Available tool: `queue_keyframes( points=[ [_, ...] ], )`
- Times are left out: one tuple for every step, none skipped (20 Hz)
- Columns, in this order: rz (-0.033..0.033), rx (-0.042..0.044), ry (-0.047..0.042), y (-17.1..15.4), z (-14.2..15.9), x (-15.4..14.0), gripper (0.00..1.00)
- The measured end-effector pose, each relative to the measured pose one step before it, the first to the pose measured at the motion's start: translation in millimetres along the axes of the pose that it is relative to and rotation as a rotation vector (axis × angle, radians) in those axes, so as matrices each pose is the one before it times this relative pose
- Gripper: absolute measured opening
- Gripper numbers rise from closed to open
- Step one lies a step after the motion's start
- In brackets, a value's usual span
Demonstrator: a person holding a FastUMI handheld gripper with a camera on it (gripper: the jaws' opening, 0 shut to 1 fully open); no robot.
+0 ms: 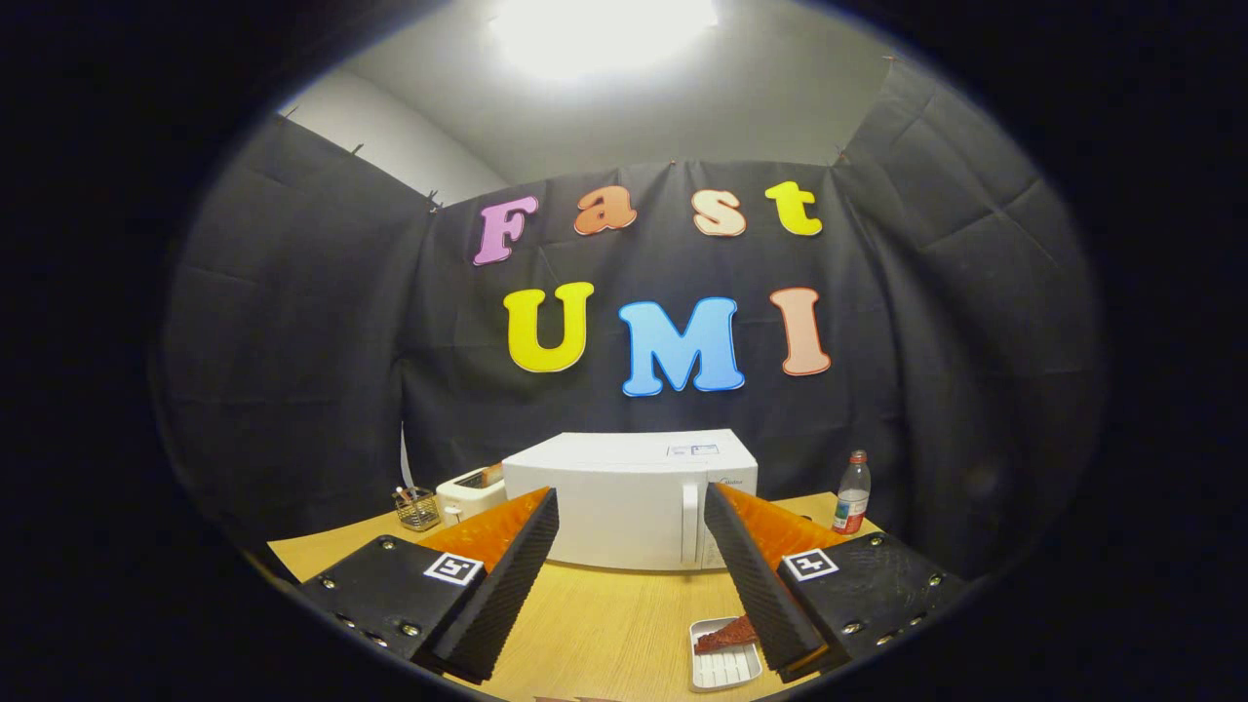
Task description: Open the microwave, put the food inside, and close the microwave door.
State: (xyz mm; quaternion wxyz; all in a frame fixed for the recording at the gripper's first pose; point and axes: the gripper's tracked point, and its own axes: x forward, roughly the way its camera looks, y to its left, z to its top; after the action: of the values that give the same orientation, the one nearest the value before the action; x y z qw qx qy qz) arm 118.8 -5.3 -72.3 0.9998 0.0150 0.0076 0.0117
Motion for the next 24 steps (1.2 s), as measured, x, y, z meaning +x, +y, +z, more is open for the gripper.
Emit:
queue_keyframes(
  points=[
    [-0.00114, -0.00163, 0.01036, -1.17, -5.49, 9.37, 0.96],
    [-0.00550, -0.00454, 0.01577, -3.61, -7.51, 8.85, 0.96],
    [-0.00867, -0.00162, 0.00828, -3.68, -5.17, 8.05, 0.96],
    [-0.00712, 0.00242, 0.00106, -2.15, -3.40, 8.22, 0.96],
    [-0.01179, 0.00792, -0.00137, -4.07, -4.21, 8.68, 0.96],
    [-0.00885, 0.01101, 0.00325, -2.75, -5.99, 8.05, 0.96],
    [0.00229, 0.01217, 0.00355, -0.57, -5.34, 7.97, 0.96],
    [0.00216, 0.01328, 0.00101, 0.17, -4.94, 8.89, 0.96],
    [0.00058, 0.00647, 0.00038, -2.36, -4.36, 10.18, 0.96],
    [-0.00684, 0.00214, 0.00696, -4.45, -6.96, 10.00, 0.96],
    [-0.01002, 0.00013, 0.00829, -6.32, -6.67, 12.05, 0.96],
    [-0.01058, -0.00151, 0.00446, -3.67, -5.76, 9.85, 0.96],
    [-0.01617, -0.00364, -0.00081, -6.22, -4.71, 10.71, 0.96],
    [-0.01667, -0.00522, 0.00436, -5.52, -5.90, 10.81, 0.96],
    [-0.01592, -0.00180, 0.01198, -5.73, -6.63, 11.73, 0.96],
    [-0.00970, 0.00588, 0.01400, -3.36, -7.57, 10.19, 0.96],
    [-0.00571, 0.01412, 0.01200, -2.97, -5.20, 8.90, 0.96],
    [-0.00249, 0.01425, 0.00779, -1.09, -4.70, 8.30, 0.96],
    [-0.00438, 0.00790, 0.00247, -1.24, -1.98, 8.32, 0.96],
    [-0.00627, 0.00458, -0.00221, -2.08, -1.98, 7.82, 0.96],
    [-0.00116, -0.00223, -0.00453, -0.11, -0.51, 8.56, 0.96],
    [-0.00091, -0.00647, 0.00403, -0.87, -5.19, 7.85, 0.96],
    [-0.00302, 0.00391, 0.00798, -0.84, -5.11, 7.96, 0.96],
    [-0.00158, 0.00575, 0.00945, -1.09, -5.15, 6.42, 0.96]
  ],
)
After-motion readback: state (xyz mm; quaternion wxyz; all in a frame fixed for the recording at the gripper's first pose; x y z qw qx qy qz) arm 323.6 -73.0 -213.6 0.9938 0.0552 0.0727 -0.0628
